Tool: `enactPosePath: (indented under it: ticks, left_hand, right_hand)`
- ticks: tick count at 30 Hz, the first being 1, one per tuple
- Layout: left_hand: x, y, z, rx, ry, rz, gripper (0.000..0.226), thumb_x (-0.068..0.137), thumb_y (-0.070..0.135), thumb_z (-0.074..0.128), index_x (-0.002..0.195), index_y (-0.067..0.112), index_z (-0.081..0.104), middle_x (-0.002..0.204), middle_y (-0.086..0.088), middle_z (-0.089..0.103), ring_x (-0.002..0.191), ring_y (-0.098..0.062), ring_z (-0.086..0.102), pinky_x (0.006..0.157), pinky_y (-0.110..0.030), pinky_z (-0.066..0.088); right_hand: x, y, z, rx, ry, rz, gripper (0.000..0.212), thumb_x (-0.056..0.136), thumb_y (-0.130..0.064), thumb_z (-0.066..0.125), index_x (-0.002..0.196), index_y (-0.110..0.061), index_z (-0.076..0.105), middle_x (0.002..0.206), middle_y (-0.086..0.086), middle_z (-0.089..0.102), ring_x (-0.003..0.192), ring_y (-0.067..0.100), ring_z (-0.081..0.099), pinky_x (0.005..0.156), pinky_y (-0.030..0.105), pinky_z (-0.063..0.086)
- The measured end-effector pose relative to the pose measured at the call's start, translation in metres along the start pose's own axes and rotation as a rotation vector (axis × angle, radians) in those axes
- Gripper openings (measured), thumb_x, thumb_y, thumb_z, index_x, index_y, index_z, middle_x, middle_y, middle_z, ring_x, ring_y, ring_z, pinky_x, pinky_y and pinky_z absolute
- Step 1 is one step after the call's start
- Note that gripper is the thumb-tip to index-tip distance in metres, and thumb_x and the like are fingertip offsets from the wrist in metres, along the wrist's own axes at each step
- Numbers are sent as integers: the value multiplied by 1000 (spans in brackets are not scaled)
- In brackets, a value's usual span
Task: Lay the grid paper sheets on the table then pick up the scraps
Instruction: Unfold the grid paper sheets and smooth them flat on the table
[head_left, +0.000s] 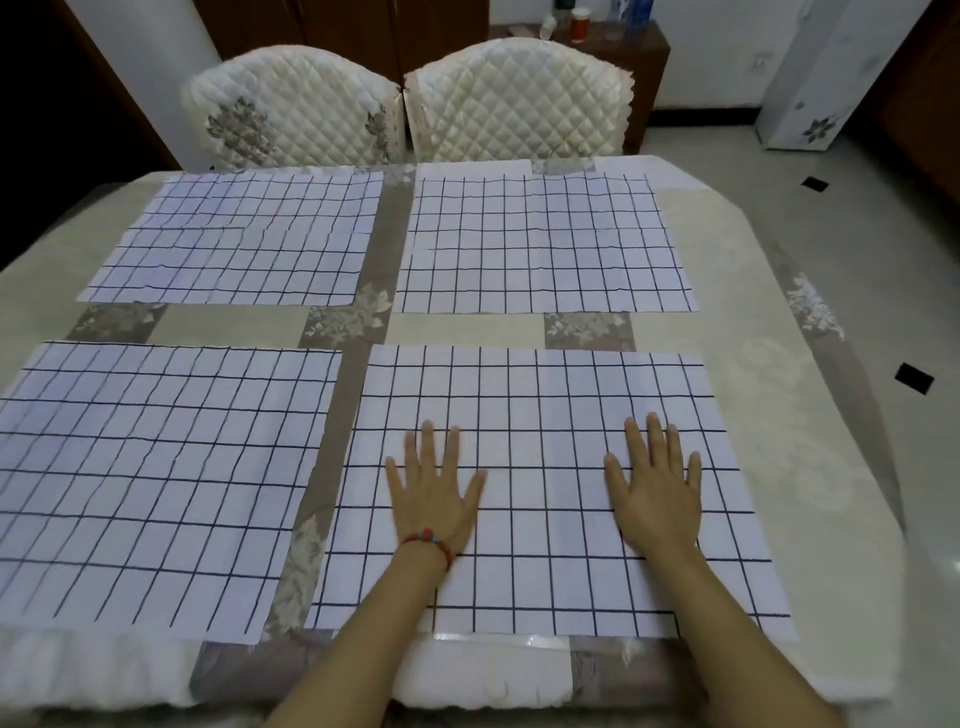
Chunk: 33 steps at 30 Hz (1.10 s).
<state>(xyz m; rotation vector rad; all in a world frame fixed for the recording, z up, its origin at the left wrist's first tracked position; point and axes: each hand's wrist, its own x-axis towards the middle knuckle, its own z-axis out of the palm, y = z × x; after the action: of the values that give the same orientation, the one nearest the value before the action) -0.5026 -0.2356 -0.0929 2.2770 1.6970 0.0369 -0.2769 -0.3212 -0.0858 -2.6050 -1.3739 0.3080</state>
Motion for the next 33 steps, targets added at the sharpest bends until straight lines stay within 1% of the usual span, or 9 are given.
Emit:
enactPosePath:
  ticks: [3,5,7,10,13,20,26,30,33]
  left_hand:
    - [-5,-17,-10,27,-62,-57,91,55,75,-34,135,32,-24,145,3,-31,143,-20,-20,115,-46,-14]
    - [-8,-18,-18,23,-131,-48,81,75,72,-12,142,27,-17,152,-1,-25,144,-22,-18,116,-46,-13]
    - [-12,-13,-29,-9,-157,-25,67,92,56,16,146,22,-7,156,-5,-17,145,-23,-15,118,-45,-10]
    - [-24,-9,-44,-84,-152,66,61,95,44,29,147,19,9,158,-7,-1,146,-23,-4,119,-41,-1]
    - [-43,-6,-58,-113,-158,163,54,94,40,38,142,16,28,153,-8,24,143,-24,17,119,-39,16]
    - [-113,9,-102,-234,-213,428,45,94,33,43,135,14,42,139,-8,46,128,-23,42,107,-33,33]
    - [-190,34,-122,-289,-210,680,42,93,34,44,131,16,47,137,-7,50,128,-24,44,109,-38,35]
    - [-247,63,-123,-272,-209,920,36,89,33,39,107,12,63,110,-10,64,107,-28,54,91,-41,44]
    - [-287,80,-105,-234,-215,1096,36,90,31,46,117,12,59,116,-11,62,111,-30,53,93,-38,41]
  right_hand:
    - [-1,-2,0,12,-31,-10,75,80,-61,-2,147,-29,5,158,-3,-2,146,16,-7,116,41,-9]
    - [-2,-4,-5,17,-72,-10,65,90,-56,8,148,-25,6,159,0,-2,146,18,-8,117,43,-9]
    - [-4,-7,-15,51,-86,-19,57,97,-44,22,148,-20,12,159,5,2,146,19,-6,118,45,-5]
    - [-21,-15,-38,133,-59,-58,50,97,-34,33,143,-15,28,157,7,16,146,20,4,117,42,-2]
    - [-54,-16,-61,175,-66,-79,48,96,-31,41,141,-15,33,154,7,25,145,21,14,118,41,5]
    - [-183,5,-115,302,204,99,41,93,-23,50,132,-9,48,142,13,45,136,27,35,114,40,24]
    - [-316,28,-127,311,324,348,43,93,-23,48,134,-10,45,144,11,43,136,25,34,114,38,22]
    - [-409,50,-118,324,369,497,44,94,-27,46,135,-12,44,143,12,43,134,27,37,115,41,24]
    - [-480,62,-105,353,417,628,42,93,-24,49,133,-10,47,141,12,46,132,27,39,112,38,24]
